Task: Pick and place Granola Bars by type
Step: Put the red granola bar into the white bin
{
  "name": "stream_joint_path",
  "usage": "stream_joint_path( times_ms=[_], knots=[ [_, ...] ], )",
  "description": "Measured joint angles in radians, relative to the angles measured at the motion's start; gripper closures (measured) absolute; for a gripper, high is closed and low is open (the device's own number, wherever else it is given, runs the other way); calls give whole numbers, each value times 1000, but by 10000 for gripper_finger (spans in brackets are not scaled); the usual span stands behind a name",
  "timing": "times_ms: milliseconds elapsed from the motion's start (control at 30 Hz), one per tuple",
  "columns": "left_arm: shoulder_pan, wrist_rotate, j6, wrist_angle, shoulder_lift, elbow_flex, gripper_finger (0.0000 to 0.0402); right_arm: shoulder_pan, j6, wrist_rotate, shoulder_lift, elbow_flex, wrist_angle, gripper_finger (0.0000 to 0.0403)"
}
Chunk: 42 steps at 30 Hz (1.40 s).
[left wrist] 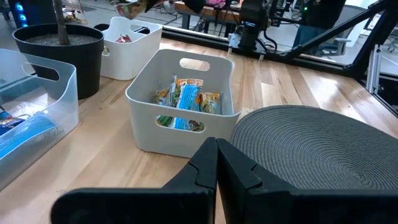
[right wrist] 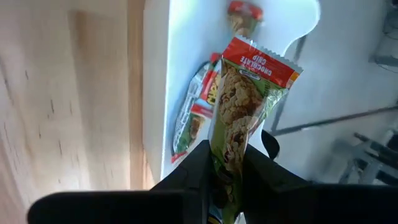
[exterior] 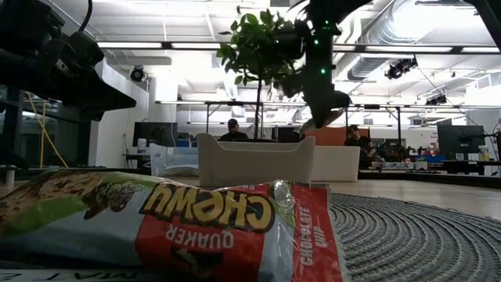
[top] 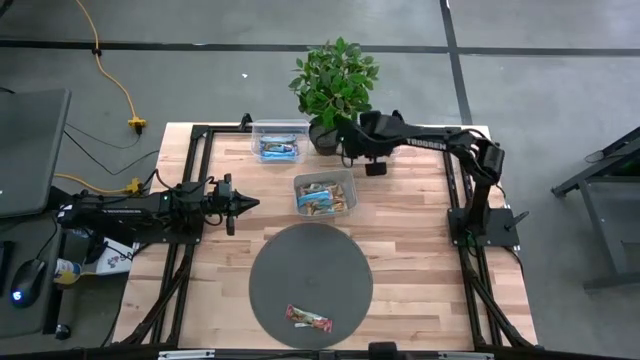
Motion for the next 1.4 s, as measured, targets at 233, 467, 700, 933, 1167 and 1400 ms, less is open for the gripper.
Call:
stream_joint_path(
  times_ms=[233,467,700,933,1167,1400],
  knots=[
    [0,0,0,0,0,0,401,-60,-195,-98,0,0,38,353],
    [0,0,0,0,0,0,401,-81,-306,-263,4,0,115,353],
    [0,0,0,0,0,0,401,-101,-334,-288,19,0,127,353],
    [0,1,0,0,0,0,401,-119,-258,-265,40,0,80,353],
    [0,0,0,0,0,0,401,-120,-174,-245,43,0,67,353],
    [0,0,0,0,0,0,401,-94,-79,-244,43,0,47,366]
  ],
)
